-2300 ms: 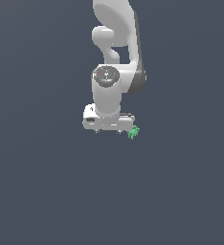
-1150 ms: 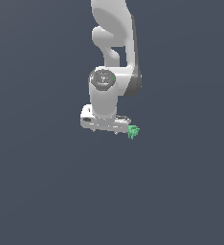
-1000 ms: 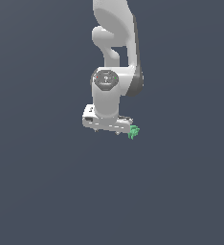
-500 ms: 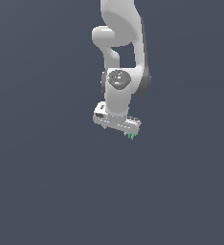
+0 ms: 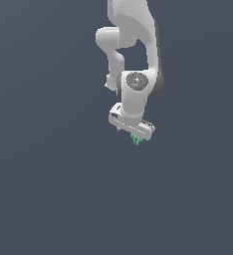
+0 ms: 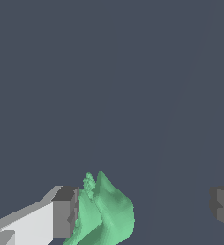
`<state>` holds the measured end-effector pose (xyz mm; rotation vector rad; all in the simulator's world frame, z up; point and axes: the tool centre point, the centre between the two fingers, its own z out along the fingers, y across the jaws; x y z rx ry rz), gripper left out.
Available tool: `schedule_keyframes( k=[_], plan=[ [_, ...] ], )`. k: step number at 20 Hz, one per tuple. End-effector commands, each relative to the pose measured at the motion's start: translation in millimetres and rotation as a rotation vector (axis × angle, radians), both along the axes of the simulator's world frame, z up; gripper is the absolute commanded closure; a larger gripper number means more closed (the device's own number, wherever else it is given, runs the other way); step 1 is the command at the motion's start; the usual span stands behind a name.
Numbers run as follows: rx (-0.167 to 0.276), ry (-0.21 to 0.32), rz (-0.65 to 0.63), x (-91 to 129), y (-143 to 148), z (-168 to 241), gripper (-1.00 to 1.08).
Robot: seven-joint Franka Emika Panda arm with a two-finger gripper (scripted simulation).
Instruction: Pick up the object and move it to a goal position.
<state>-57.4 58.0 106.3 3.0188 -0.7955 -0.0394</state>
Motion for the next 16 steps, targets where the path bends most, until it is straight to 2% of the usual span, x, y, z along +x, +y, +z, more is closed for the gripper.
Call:
schedule_keyframes(
  k=[1, 9, 16],
  plan=[
    [0.001, -0.006, -0.051, -6, 10, -3, -0.92],
    [0.005, -0.022, -0.189, -23, 36, -10, -0.92],
    [0.008, -0.029, -0.257, -32, 49, -14, -0.92]
  ],
)
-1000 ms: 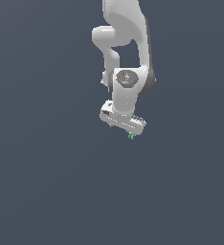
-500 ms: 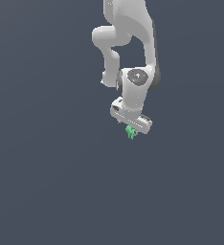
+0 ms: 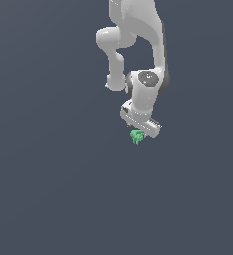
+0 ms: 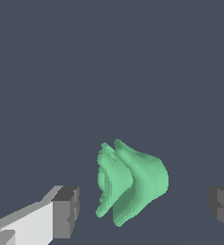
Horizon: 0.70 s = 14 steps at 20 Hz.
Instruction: Pick up the object and move it to a goal position.
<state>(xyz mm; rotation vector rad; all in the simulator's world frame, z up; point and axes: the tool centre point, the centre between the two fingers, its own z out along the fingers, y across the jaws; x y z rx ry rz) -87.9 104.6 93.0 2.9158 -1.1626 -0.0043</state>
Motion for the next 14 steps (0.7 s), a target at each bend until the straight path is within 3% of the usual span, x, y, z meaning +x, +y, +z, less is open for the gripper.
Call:
schedule_keyframes(
  k=[1, 14],
  plan=[
    [0.001, -0.002, -0.019, -2, 3, -1, -0.92],
    [0.001, -0.003, -0.03, -4, 5, -17, -0.92]
  ],
)
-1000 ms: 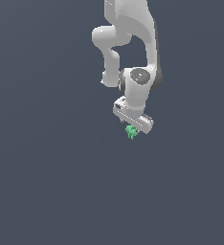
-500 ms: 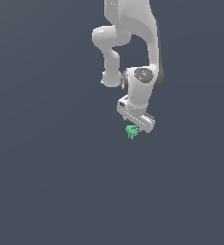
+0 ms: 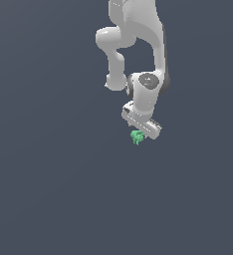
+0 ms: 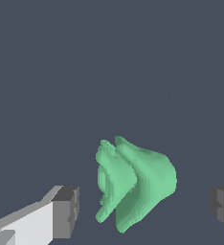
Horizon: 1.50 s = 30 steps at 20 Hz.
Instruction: Pick up the object and move it to a goal position.
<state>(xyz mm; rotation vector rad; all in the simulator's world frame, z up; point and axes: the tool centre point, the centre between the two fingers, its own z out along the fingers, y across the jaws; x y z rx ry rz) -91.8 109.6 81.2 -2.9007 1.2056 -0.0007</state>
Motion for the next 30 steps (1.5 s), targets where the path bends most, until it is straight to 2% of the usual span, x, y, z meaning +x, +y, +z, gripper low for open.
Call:
schedule_keyframes(
  k=[1, 11, 12, 24, 30],
  plan=[
    [0.0, 0.001, -0.001, -1, 0, -10, -0.92],
    [0.0, 0.001, -0.003, -1, 0, -40, -0.92],
    [0.0, 0.001, -0.003, -1, 0, -40, 1.08],
    [0.001, -0.001, -0.002, 0, 1, -38, 1.08],
    [0.001, -0.001, -0.002, 8, -3, -24, 1.08]
  ],
)
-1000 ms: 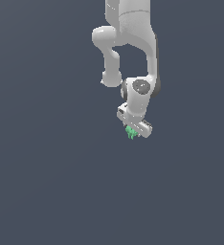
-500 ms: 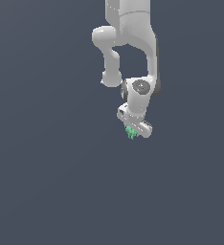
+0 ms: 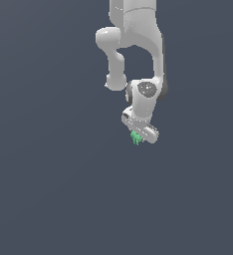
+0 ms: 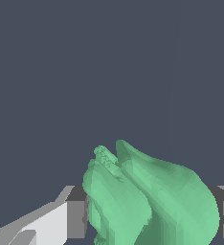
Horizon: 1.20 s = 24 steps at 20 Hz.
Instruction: Pick up the object and move it to a goal position.
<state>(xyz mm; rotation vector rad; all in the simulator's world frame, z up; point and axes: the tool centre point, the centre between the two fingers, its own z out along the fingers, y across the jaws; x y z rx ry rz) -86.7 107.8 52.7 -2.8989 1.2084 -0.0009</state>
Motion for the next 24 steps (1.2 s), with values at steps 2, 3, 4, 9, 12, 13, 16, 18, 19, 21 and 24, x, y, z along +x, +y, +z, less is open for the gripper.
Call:
schedule_keyframes(
  k=[2, 3, 4, 9, 12, 13, 16, 18, 19, 21, 24],
  plan=[
    [0.0, -0.001, 0.0, 7, -3, 13, 1.08],
    [0.0, -0.001, 0.0, 10, -4, 18, 1.08],
    [0.0, -0.001, 0.0, 13, -6, 24, 1.08],
    [0.0, -0.001, -0.001, 31, -14, 57, 1.08],
    [0.0, -0.001, -0.001, 44, -20, 82, 1.08],
    [0.0, -0.001, -0.001, 49, -22, 91, 1.08],
    [-0.001, 0.0, -0.001, 64, -29, 118, 1.08],
    [-0.001, 0.0, -0.001, 74, -33, 136, 1.08],
    [-0.001, 0.0, -0.001, 79, -35, 145, 1.08],
    [-0.001, 0.0, -0.001, 89, -40, 163, 1.08],
    [-0.001, 0.0, -0.001, 103, -45, 187, 1.08]
  ],
)
